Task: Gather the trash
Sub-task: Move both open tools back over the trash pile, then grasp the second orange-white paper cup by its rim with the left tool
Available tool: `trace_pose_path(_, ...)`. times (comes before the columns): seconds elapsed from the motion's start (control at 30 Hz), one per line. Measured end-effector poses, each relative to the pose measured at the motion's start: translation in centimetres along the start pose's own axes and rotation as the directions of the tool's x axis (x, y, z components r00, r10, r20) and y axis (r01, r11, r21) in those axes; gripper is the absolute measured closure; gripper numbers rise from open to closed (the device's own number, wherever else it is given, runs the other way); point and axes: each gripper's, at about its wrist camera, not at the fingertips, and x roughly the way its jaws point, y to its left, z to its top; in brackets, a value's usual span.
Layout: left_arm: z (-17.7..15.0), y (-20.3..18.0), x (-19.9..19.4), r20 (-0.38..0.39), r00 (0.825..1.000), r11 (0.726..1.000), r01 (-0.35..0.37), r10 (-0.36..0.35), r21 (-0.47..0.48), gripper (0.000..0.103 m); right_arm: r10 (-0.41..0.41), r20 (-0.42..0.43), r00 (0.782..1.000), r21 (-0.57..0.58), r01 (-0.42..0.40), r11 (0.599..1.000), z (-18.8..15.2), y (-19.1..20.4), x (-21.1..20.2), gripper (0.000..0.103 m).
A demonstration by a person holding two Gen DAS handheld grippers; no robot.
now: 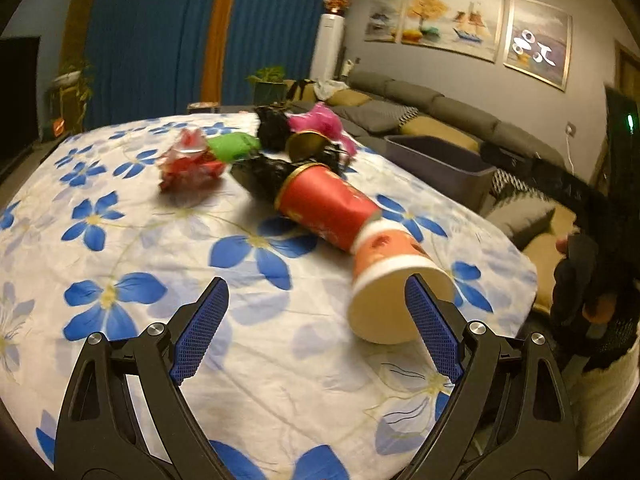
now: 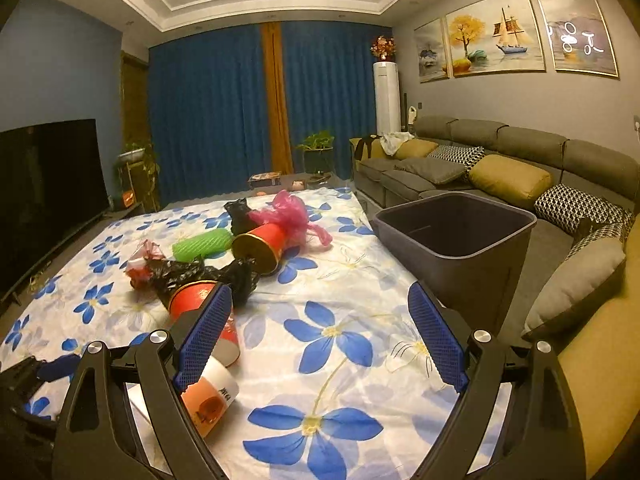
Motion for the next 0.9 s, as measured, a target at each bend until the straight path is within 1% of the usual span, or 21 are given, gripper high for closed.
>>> trace_pose_path(0.13,-0.1,-1.0,1.1,-0.022,1.0,1.0,0.016,-0.016,0.024,0.015,0.003,0.0,1.0,0.0,-0.003,1.0,0.0,0.1,-0.2,0.016)
trace_pose_path(0.2,0.0,-1.1,1.6,-0.03,0.999,1.0,0.015,-0.014,0.026,0.02,0.009,-0.003,1.0,-0.005,-0.009,1.0,-0.1,0.3,-0.2,0.016)
trace_pose_path(0.27,0.4,-1.1,2.3,-0.047,0.999,1.0,0.025,-0.024,0.019,0.033,0.014,-0.008,1.0,-0.013,-0.014,1.0,-0.2,0.6,0.0,0.016)
trace_pose_path(0.3,0.6,-1.0,2.7,-0.055,0.998,0.999,0.03,-0.029,0.016,0.037,0.016,-0.011,1.0,-0.016,-0.016,1.0,-0.3,0.7,0.1,0.016)
trace_pose_path(0.37,0.9,-1.0,3.5,-0.077,0.996,0.999,0.044,-0.043,0.008,0.053,0.022,-0.021,1.0,-0.021,-0.022,1.0,-0.5,1.0,0.4,0.016)
trace_pose_path(0.4,0.9,-1.0,3.8,-0.087,0.995,0.999,0.052,-0.051,0.004,0.058,0.025,-0.025,0.999,-0.02,-0.025,0.999,-0.6,1.0,0.6,0.016)
trace_pose_path(0.47,0.9,-0.9,4.5,-0.108,0.991,0.997,0.077,-0.077,-0.008,0.078,0.031,-0.035,0.999,-0.022,-0.032,0.999,-0.7,1.2,0.9,0.016)
trace_pose_path(0.5,0.9,-0.8,4.8,-0.116,0.989,0.996,0.085,-0.086,-0.016,0.083,0.033,-0.04,0.999,-0.024,-0.034,0.999,-0.8,1.3,1.1,0.016)
trace_pose_path(0.53,0.9,-0.7,5.0,-0.124,0.987,0.995,0.097,-0.099,-0.028,0.091,0.035,-0.044,0.998,-0.025,-0.036,0.999,-0.9,1.4,1.3,0.016)
trace_pose_path(0.57,0.9,-0.6,5.1,-0.127,0.986,0.994,0.101,-0.104,-0.034,0.095,0.039,-0.053,0.998,-0.027,-0.04,0.999,-0.9,1.5,1.6,0.016)
trace_pose_path(0.63,0.9,-0.3,5.2,-0.126,0.986,0.994,0.101,-0.107,-0.049,0.101,0.044,-0.066,0.997,-0.029,-0.046,0.999,-1.0,1.6,2.0,0.016)
trace_pose_path(0.67,0.9,-0.1,5.2,-0.125,0.986,0.993,0.102,-0.108,-0.057,0.101,0.047,-0.072,0.996,-0.03,-0.049,0.998,-1.1,1.7,2.3,0.016)
trace_pose_path(0.9,1.3,2.4,3.7,-0.083,0.994,0.99,0.064,-0.074,-0.124,0.101,0.075,-0.115,0.99,-0.042,-0.081,0.996,-1.5,2.9,4.2,0.016)
